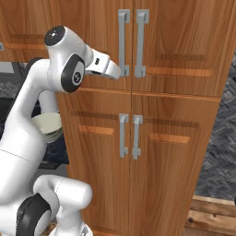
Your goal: Open the cabinet and setup a tea strainer by placing it in the bowl upright.
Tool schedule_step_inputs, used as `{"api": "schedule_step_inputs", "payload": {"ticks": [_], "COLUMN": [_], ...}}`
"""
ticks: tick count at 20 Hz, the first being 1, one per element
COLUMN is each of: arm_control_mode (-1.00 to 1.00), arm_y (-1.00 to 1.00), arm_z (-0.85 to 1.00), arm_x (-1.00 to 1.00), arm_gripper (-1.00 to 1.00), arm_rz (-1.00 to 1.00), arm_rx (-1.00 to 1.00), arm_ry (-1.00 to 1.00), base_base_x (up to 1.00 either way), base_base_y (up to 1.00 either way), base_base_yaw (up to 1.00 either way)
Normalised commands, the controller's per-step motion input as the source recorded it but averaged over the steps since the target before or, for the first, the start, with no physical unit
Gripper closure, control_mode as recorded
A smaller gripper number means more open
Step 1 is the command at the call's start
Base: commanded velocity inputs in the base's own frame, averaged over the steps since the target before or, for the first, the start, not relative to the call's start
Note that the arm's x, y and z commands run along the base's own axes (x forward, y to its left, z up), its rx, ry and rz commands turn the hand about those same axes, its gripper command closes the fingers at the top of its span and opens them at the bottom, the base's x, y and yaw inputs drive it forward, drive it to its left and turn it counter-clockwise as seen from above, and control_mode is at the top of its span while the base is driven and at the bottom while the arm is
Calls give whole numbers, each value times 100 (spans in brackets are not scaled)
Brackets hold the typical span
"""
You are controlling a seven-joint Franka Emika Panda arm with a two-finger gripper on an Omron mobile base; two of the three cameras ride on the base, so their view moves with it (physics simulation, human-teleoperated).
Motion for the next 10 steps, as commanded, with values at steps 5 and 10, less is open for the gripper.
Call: {"api": "schedule_step_inputs", "payload": {"ticks": [5, 10], "arm_control_mode": [-100, -100], "arm_y": [-72, -40], "arm_z": [100, 70], "arm_x": [-8, -20], "arm_gripper": [-100, -100], "arm_rz": [-10, -7], "arm_rx": [-1, 0], "arm_ry": [-31, -5], "base_base_x": [0, 0], "base_base_y": [0, 0], "base_base_yaw": [0, 0]}}
